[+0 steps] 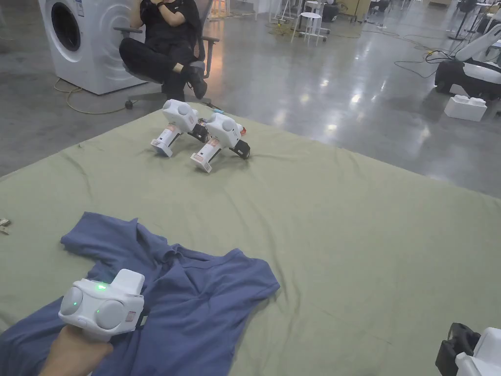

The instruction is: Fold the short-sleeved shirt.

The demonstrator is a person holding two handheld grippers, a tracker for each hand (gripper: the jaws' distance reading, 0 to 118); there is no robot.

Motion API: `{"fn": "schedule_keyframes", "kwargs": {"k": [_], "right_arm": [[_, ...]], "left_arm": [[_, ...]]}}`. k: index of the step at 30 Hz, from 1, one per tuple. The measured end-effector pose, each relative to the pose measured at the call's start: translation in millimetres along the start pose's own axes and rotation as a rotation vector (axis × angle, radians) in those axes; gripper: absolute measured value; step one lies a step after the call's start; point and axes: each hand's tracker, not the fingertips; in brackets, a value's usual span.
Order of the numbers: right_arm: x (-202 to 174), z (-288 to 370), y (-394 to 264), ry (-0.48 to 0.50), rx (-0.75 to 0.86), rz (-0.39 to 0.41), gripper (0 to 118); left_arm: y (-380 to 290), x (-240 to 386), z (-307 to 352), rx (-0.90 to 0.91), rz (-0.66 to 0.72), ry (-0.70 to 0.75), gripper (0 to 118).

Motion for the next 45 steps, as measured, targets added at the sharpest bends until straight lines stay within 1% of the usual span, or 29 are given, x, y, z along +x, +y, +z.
{"fn": "schedule_keyframes", "kwargs": {"k": [4, 7, 8, 11, 14, 19, 22, 25, 32, 39, 41, 45], "right_arm": [[-0.2, 2.3, -3.7, 0.008, -0.004, 0.008, 2], [3.5, 5.5, -2.7, 0.005, 0.002, 0.009, 2], [5.7, 6.6, -1.5, 0.004, 0.006, 0.006, 2], [11.6, 9.1, 2.2, -0.004, 0.02, 0.005, 2], [18.0, 12.0, 5.7, -0.015, 0.041, -0.004, 2], [30.9, 12.9, 11.1, -0.027, 0.061, -0.042, 2], [36.9, 16.8, 15.1, -0.031, 0.077, -0.051, 2], [43.8, 21.3, 19.8, -0.034, 0.094, -0.063, 2], [69.3, 35.5, 24.0, -0.059, 0.126, -0.092, 2], [109.7, 55.6, 21.6, -0.119, 0.145, -0.122, 2], [122.2, 61.8, 21.2, -0.14, 0.152, -0.124, 2], [149.4, 75.4, 18.0, -0.192, 0.164, -0.127, 2]], "left_arm": [[-4.5, -1.5, 10.4, 0.048, 0.028, 0.007, 0], [-4.1, -6.7, 33.1, 0.165, 0.071, 0.015, 0], [0.5, -16.2, 25.2, 0.195, 0.09, 0.008, 0], [8.9, -28.4, 47.2, 0.267, 0.13, -0.01, 0], [22.7, -24.0, 73.7, 0.313, 0.123, -0.029, 0], [57.7, -23.1, 104.2, 0.458, 0.084, -0.038, 0], [79.6, -1.5, 138.0, 0.538, 0.055, -0.07, 0], [101.6, 26.3, 169.0, 0.608, -0.008, -0.099, 0], [140.7, 107.3, 217.5, 0.725, -0.117, -0.243, 0], [159.2, 208.4, 239.5, 0.778, -0.193, -0.449, 0], [159.3, 239.9, 240.7, 0.769, -0.214, -0.518, 0], [146.4, 312.2, 235.4, 0.732, -0.297, -0.65, 0]]}}
